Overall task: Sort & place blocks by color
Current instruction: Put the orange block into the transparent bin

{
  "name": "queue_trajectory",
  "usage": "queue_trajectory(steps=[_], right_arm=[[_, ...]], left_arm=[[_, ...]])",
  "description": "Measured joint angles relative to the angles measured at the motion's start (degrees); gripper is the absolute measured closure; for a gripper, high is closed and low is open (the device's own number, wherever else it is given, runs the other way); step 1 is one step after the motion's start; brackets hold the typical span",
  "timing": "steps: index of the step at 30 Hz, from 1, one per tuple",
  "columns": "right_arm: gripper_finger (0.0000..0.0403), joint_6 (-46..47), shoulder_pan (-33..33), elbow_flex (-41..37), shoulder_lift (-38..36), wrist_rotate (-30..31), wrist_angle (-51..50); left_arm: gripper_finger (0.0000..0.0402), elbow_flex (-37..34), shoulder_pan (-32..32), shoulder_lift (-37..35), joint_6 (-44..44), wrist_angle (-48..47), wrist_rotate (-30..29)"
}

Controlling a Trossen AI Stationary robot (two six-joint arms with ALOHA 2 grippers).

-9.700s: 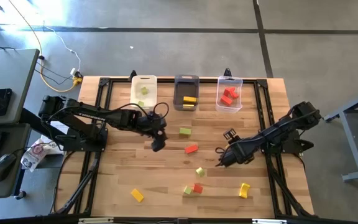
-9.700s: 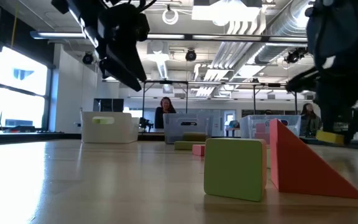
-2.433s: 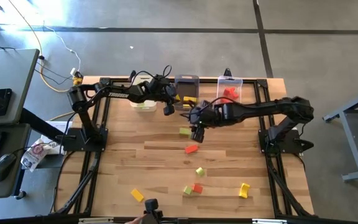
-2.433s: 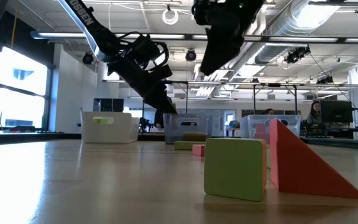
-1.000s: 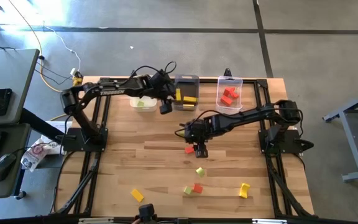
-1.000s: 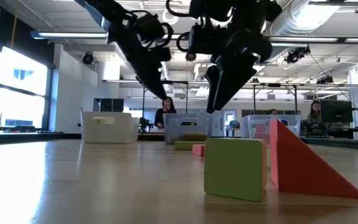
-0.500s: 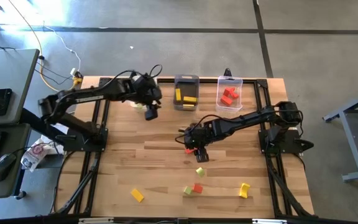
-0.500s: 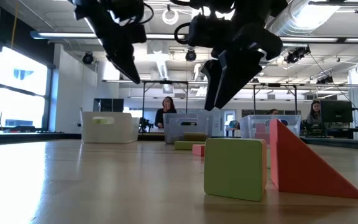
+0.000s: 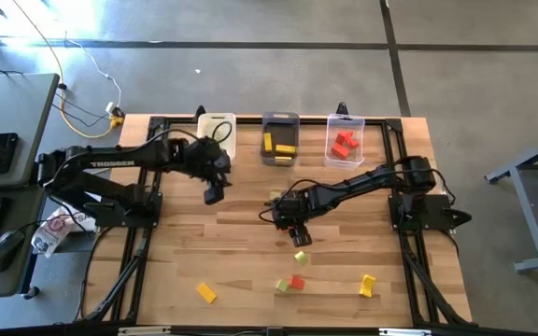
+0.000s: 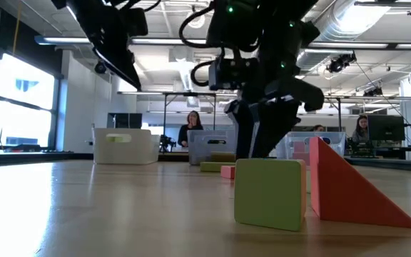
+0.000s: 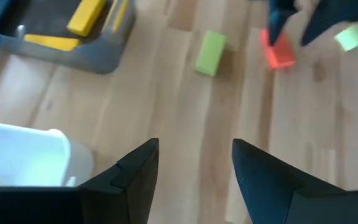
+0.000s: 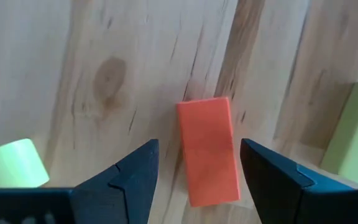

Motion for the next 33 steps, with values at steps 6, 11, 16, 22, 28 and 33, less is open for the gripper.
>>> queue_trajectory(steps=[6, 11, 16, 22, 28, 33], right_arm=[[0.019, 0.1, 0.0, 0.0, 2.0, 2.0, 0.0], [0.0192, 0.8, 0.0, 0.1, 2.6, 2.6, -0.2], [0.0242, 3.1, 0.0, 0.1, 2.6, 2.0, -0.5], [0.0306, 4.5, 0.0, 0.2, 2.5, 0.9, -0.8], [0.0306, 5.6, 0.0, 0.2, 2.2, 2.0, -3.2], [0.0306, 5.6, 0.0, 0.0, 0.6, 4.7, -5.3]], left_arm=[[0.0213, 0.0, -4.2, 0.0, -0.9, 0.4, -0.3], [0.0213, 0.0, -5.7, 0.0, -0.8, 1.5, -0.5], [0.0213, 0.0, -5.9, 0.0, 0.3, 1.6, -0.5], [0.0213, 0.0, -5.9, 0.0, 3.0, 3.1, -0.5], [0.0213, 0.0, -5.9, 0.0, 5.1, 3.2, -0.5], [0.0213, 0.0, -5.8, 0.0, 7.5, 3.9, -0.5]])
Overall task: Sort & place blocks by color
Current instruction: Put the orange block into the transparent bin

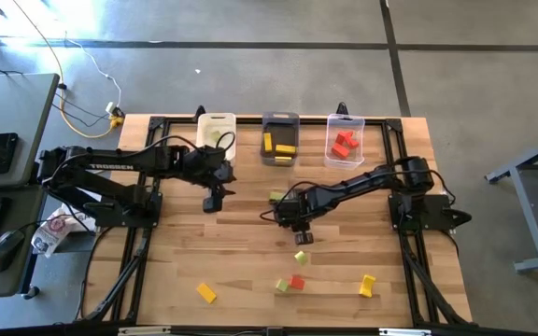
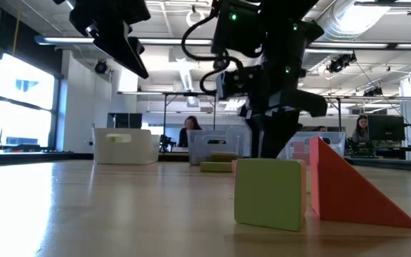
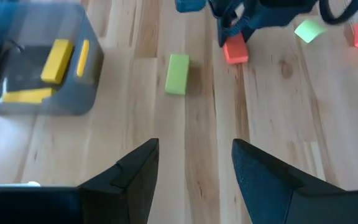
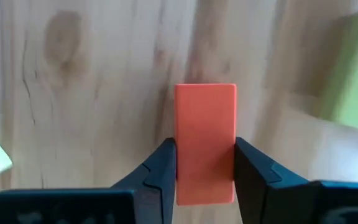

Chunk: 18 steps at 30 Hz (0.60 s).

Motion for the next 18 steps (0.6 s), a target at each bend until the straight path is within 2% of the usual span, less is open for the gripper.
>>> queue_trajectory(steps=[6, 18], right_arm=[[0.0306, 2.8, -0.7, 0.0, -3.4, 6.0, -3.8], [0.0306, 12.9, -1.5, 0.1, -10.2, 22.6, -15.2]], left_arm=[[0.0213, 0.0, 0.0, 0.0, 4.4, 2.6, 0.0], [0.0213, 0.0, 0.0, 0.0, 6.2, 5.7, 0.0]])
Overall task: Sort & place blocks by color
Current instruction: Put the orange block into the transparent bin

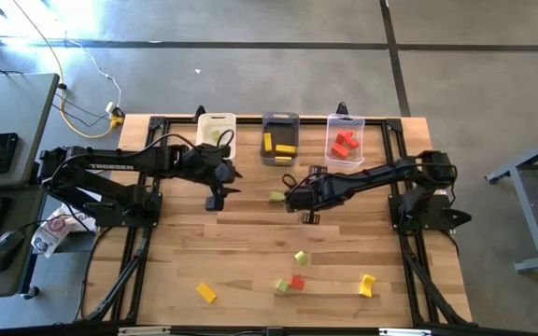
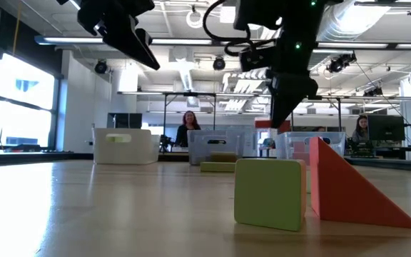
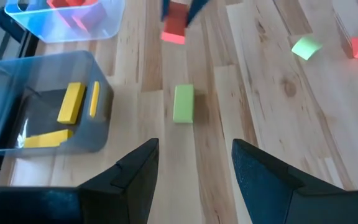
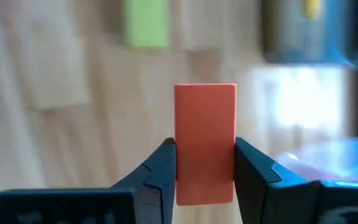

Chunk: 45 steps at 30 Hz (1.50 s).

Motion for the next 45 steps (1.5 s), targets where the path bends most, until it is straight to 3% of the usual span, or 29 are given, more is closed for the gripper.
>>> queue_trajectory(steps=[23, 37, 45], right_arm=[[0.0305, 17.8, -11.9, 0.0, -6.8, 20.9, -18.7], [0.0304, 17.5, -26.6, 0.0, -9.6, 18.7, -19.5], [0.0304, 17.5, -34.4, 0.0, -9.6, 13.3, -18.4]], left_arm=[[0.0213, 0.0, 0.0, 0.0, 4.0, 4.8, -0.6], [0.0155, 0.0, 0.0, 0.0, 2.5, 8.9, -3.6], [0.0155, 0.0, 0.0, 0.0, 2.5, 12.7, -3.1]])
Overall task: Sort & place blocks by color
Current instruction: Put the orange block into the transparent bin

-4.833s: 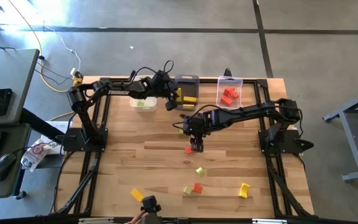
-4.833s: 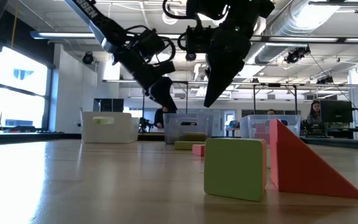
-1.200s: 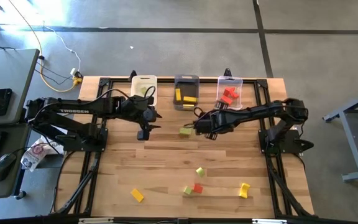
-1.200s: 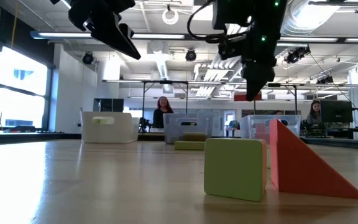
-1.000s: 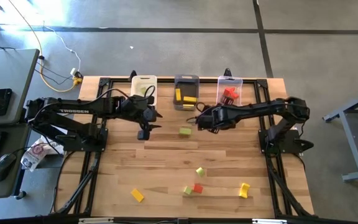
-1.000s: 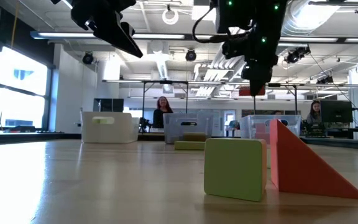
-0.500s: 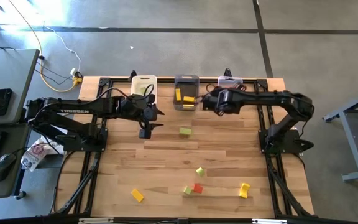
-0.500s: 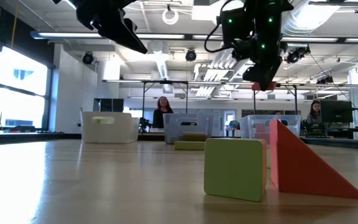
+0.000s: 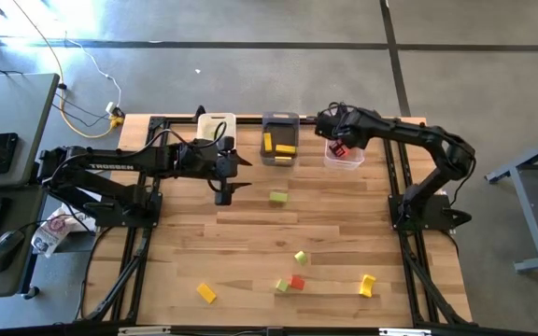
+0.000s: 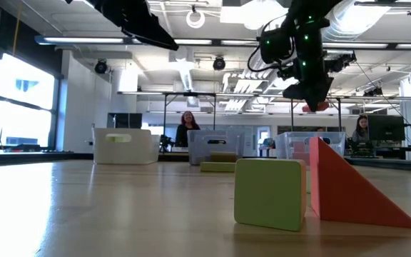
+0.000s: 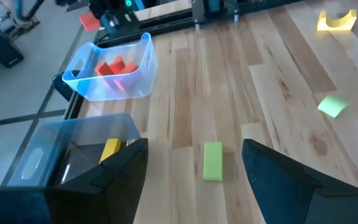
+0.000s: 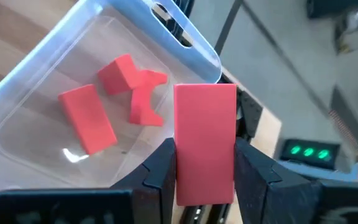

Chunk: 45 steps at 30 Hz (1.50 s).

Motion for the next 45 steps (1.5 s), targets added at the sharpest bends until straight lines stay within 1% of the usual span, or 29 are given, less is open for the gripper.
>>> queue_trajectory(steps=[4, 7, 12, 18, 24, 31, 40, 45], right_arm=[[0.0304, -2.4, -3.5, 0.0, 0.2, -2.9, 2.6], [0.0304, -4.1, -5.8, 0.0, 0.2, -7.9, 5.4], [0.0304, -7.5, -8.4, 0.0, 0.2, -15.4, 8.5], [0.0304, -7.6, -10.4, 0.0, 0.2, -22.1, 8.5], [0.0304, -7.6, -12.4, 0.0, 1.0, -28.9, 8.4], [0.0304, -9.1, -13.2, 0.0, 5.5, -28.9, 7.9], [0.0304, -8.9, -13.2, 0.0, 9.1, -29.0, 8.1], [0.0304, -9.0, -13.2, 0.0, 10.3, -29.4, 8.1]], left_arm=[[0.0156, 0.0, 0.0, 1.0, 0.0, 0.2, 0.1], [0.0156, 0.0, 0.0, 2.9, 0.0, 0.5, 0.1], [0.0157, 0.0, -0.2, 8.4, 1.0, 3.4, 0.6], [0.0157, 0.0, -0.2, 14.8, 2.0, 7.3, 3.0], [0.0157, 0.0, -0.2, 21.3, 3.4, 13.2, 4.7], [0.0157, 0.5, -0.2, 27.9, 3.5, 17.8, 4.7], [0.0157, 3.9, -0.1, 35.7, 3.5, 17.9, 4.6], [0.0157, 5.3, -0.1, 38.7, 4.5, 17.9, 1.8]])
